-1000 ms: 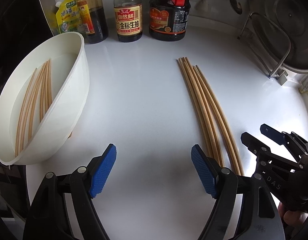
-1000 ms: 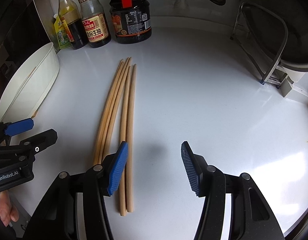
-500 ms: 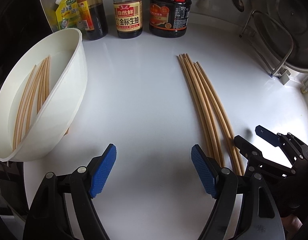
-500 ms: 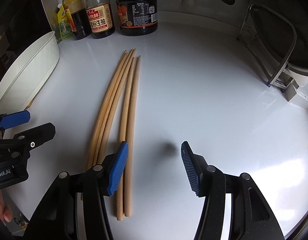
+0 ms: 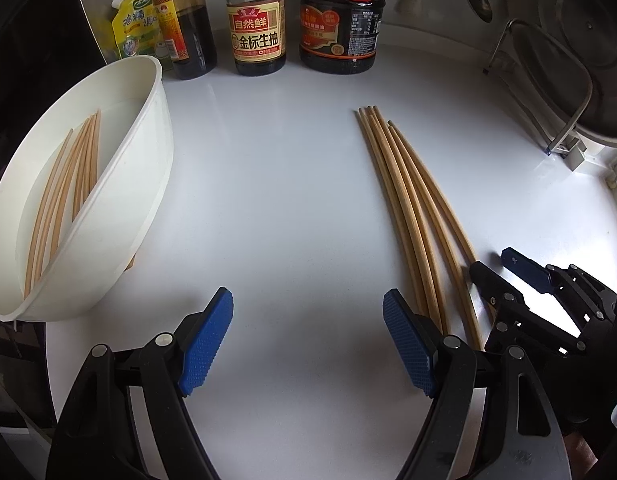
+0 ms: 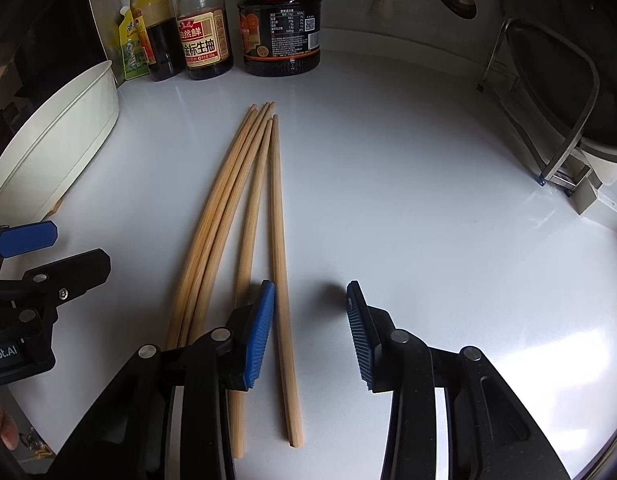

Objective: Organize utensils
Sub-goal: 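Position both open tools over the bundle, nudging single chopsticks apart, then close the left tool on a chopstick while the right tool grasps another, then carry the left tool's chopstick into the basin while the right tool carries its own, then open the left tool to release its chopstick in the basin while the right tool releases its own, then move both open tools back to the remaining chopsticks on the counter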

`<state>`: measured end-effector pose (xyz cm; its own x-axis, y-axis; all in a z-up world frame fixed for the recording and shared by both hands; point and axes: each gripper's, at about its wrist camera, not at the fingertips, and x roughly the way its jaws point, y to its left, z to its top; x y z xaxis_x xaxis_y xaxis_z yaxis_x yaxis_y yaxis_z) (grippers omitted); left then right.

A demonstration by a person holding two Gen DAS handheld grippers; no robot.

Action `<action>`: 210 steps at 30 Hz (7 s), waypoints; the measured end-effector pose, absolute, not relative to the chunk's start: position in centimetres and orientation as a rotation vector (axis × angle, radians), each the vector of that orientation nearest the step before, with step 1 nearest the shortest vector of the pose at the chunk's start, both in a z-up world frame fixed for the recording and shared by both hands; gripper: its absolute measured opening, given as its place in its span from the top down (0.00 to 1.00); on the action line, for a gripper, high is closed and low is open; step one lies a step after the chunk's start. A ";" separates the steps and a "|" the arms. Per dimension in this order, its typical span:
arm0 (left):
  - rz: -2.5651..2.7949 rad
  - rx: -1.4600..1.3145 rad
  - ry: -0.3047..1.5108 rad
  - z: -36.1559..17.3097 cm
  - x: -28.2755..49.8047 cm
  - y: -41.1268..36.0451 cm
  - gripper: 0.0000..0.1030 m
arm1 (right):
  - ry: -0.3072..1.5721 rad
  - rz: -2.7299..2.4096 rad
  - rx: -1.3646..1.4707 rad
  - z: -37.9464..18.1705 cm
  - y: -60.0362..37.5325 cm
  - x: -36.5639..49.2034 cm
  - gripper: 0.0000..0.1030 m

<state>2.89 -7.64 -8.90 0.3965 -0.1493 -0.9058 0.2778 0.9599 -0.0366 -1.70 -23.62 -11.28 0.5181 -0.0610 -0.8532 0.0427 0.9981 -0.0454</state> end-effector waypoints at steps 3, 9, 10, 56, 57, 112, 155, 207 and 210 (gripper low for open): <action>-0.274 0.130 1.130 -9.0 3.0 -8.1 0.26 | 1.021 -0.058 -0.017 -11.3 -23.7 -1.8 0.76; -0.275 0.120 1.131 -9.4 3.6 -9.3 0.26 | 1.020 -0.067 -0.002 -11.2 -24.8 -1.8 0.80; -0.276 0.119 1.128 -9.4 3.7 -9.6 0.26 | 1.020 -0.070 0.002 -11.2 -25.2 -1.8 0.80; -0.216 0.108 1.093 -12.0 5.8 -8.8 0.23 | 1.026 -0.076 0.017 -10.8 -27.5 -1.6 0.60; -0.217 0.111 1.090 -12.0 5.9 -8.9 0.23 | 1.028 -0.076 0.013 -10.8 -27.5 -1.5 0.58; -0.339 0.065 0.945 -0.7 6.0 -1.8 0.93 | 0.882 0.090 0.093 -0.7 -20.9 0.5 0.94; -0.080 -0.053 1.076 -5.7 15.1 18.2 0.70 | 1.056 0.371 0.024 -5.3 3.3 15.2 0.83; -0.331 0.027 0.987 -1.0 2.2 -0.1 0.29 | 0.979 0.008 0.063 -3.4 -19.7 -3.9 0.58; -0.349 0.038 0.996 -1.5 2.1 -2.2 0.28 | 0.988 -0.021 0.046 -4.3 -21.5 -4.3 0.57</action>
